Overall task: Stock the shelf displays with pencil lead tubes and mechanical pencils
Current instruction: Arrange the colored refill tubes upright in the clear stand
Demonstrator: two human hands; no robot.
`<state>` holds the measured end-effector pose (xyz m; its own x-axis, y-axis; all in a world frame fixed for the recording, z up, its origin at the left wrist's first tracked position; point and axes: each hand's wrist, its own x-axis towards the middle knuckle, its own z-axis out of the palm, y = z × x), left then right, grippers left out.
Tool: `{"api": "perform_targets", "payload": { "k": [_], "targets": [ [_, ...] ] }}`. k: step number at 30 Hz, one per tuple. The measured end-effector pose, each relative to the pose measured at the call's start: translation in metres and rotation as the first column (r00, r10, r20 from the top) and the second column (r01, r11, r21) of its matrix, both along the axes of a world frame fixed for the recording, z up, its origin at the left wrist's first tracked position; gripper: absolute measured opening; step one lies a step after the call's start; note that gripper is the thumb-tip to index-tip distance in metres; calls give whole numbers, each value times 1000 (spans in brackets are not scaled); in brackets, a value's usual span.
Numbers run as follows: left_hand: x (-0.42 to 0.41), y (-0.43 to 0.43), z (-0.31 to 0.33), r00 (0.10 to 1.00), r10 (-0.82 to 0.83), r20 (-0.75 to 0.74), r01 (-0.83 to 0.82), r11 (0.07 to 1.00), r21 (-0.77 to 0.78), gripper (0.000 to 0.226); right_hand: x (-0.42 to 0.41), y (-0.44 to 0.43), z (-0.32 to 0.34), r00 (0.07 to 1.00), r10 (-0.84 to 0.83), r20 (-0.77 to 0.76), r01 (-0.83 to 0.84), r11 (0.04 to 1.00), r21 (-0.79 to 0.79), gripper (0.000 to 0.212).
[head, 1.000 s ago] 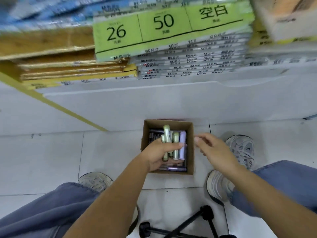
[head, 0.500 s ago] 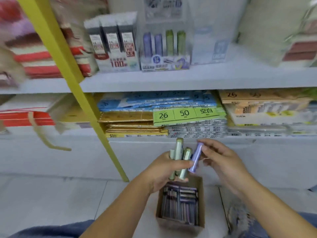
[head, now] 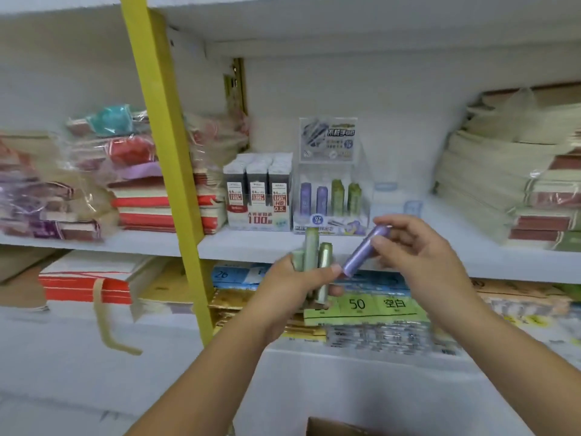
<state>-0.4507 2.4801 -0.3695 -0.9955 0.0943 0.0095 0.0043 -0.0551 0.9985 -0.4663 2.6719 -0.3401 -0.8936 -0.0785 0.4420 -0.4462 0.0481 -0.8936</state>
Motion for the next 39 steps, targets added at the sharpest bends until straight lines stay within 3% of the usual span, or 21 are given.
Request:
{"api": "perform_targets", "payload": {
  "k": [5,10,16,21,32,39],
  "targets": [
    [-19,-11,19,981,157,-110,-140,978,153,30,-48,-14,61,951,-28,-308,63,993,105,29],
    [-36,-24,28,969,221,-108,-184,944,274,33,-102,-38,92,908,-32,-418,183,928,325,29],
    [-51,-42,29,965,225,-132,-185,948,259,26,-142,-51,96,968,41,-246,122,783,610,28],
    [-54,-48,28,970,201,-136,-164,956,242,36,-150,-52,90,986,86,-140,19,786,618,21],
    [-53,-47,26,968,221,-122,-192,958,215,34,-148,-49,94,984,121,-131,-11,776,631,19],
    [-53,-47,25,969,219,-113,-189,955,226,35,-150,-52,92,976,128,-174,40,686,726,20]
  ]
}}
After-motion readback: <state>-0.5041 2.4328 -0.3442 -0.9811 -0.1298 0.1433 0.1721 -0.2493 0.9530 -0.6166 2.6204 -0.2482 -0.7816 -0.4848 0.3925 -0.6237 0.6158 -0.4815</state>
